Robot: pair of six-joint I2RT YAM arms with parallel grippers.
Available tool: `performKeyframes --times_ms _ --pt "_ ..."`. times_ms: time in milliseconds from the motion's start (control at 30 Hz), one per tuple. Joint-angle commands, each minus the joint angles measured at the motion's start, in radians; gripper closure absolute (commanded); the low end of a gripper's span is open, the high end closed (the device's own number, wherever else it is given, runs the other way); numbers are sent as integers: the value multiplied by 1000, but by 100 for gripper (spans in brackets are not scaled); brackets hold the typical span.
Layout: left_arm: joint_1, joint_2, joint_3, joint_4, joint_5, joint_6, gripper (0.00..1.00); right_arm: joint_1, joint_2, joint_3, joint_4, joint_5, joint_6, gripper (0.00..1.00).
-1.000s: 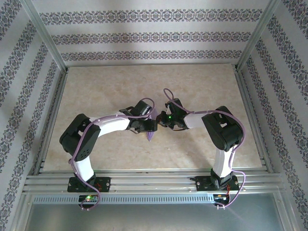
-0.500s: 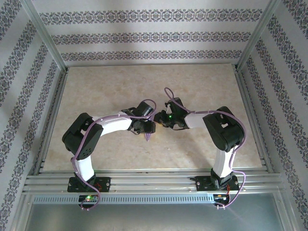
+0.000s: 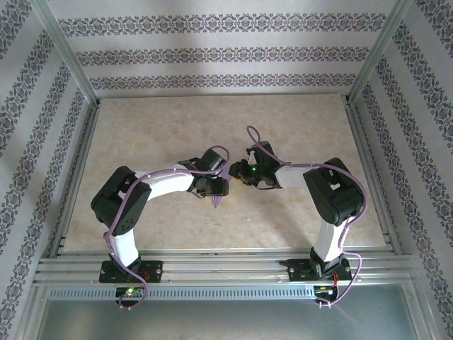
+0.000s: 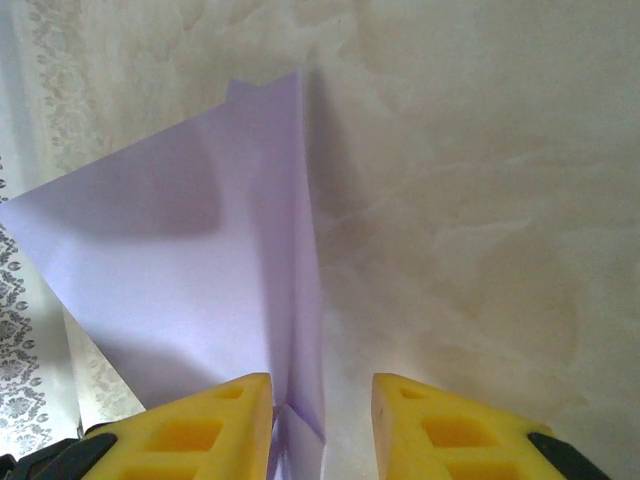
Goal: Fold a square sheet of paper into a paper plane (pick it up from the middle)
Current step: Move the paper plane to the top-center of the table.
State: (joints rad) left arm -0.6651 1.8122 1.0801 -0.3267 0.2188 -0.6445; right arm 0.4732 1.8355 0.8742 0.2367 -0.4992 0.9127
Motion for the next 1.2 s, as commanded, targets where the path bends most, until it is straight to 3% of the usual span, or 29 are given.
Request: performKeyframes --times_ms 0,200,733,967,1167 --pt "15 -36 -14 40 48 -41 51 -1 19 7 -18 -19 -21 68" --pt "32 -31 -36 72 82 -63 51 2 46 19 -29 -29 -27 70" --pt "36 -33 -18 27 -12 -37 78 3 42 23 -38 -32 -30 75" --pt "36 -35 27 -60 -77 11 90 -7 -76 -19 -42 46 -47 64" --pt "36 -82 62 -214 -182 69 94 -25 -168 -61 -96 133 -75 62"
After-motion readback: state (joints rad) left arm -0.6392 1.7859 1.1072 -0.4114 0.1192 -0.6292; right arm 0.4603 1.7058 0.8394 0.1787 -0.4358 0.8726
